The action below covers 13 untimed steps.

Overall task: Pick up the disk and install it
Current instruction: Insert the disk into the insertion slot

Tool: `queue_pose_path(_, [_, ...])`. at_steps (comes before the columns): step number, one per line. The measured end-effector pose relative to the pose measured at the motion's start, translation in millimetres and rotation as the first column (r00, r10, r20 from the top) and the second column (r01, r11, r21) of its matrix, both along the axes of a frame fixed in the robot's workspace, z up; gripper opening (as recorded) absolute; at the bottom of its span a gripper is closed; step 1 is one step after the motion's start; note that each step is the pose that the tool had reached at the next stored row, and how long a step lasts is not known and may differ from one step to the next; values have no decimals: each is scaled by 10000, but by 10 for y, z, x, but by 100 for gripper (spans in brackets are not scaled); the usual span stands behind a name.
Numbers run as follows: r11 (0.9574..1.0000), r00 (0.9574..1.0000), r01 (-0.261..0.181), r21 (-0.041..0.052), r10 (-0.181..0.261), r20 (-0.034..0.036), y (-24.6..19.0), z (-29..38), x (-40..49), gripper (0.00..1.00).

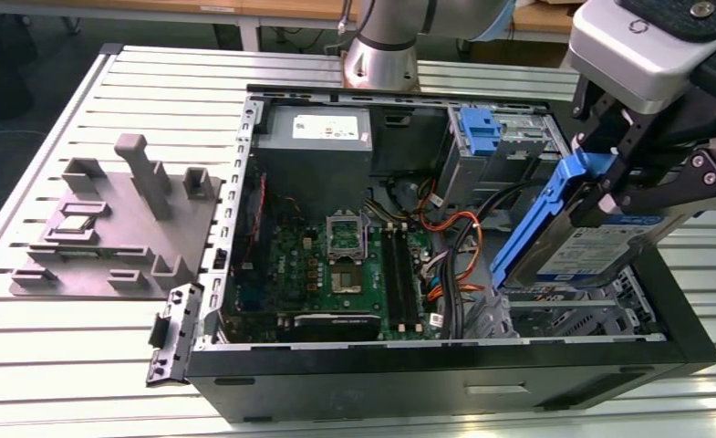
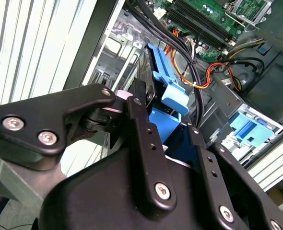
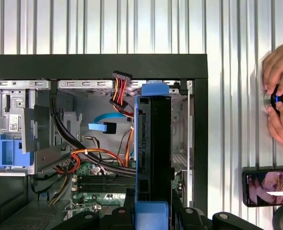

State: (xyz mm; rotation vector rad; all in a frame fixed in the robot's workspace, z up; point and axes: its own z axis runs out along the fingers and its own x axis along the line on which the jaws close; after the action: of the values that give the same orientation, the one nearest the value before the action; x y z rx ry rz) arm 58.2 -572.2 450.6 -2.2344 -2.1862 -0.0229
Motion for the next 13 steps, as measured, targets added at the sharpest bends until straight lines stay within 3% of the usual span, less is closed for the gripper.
queue_pose_path(13, [10000,10000,1,-1,-1,0,0,-21,91,36])
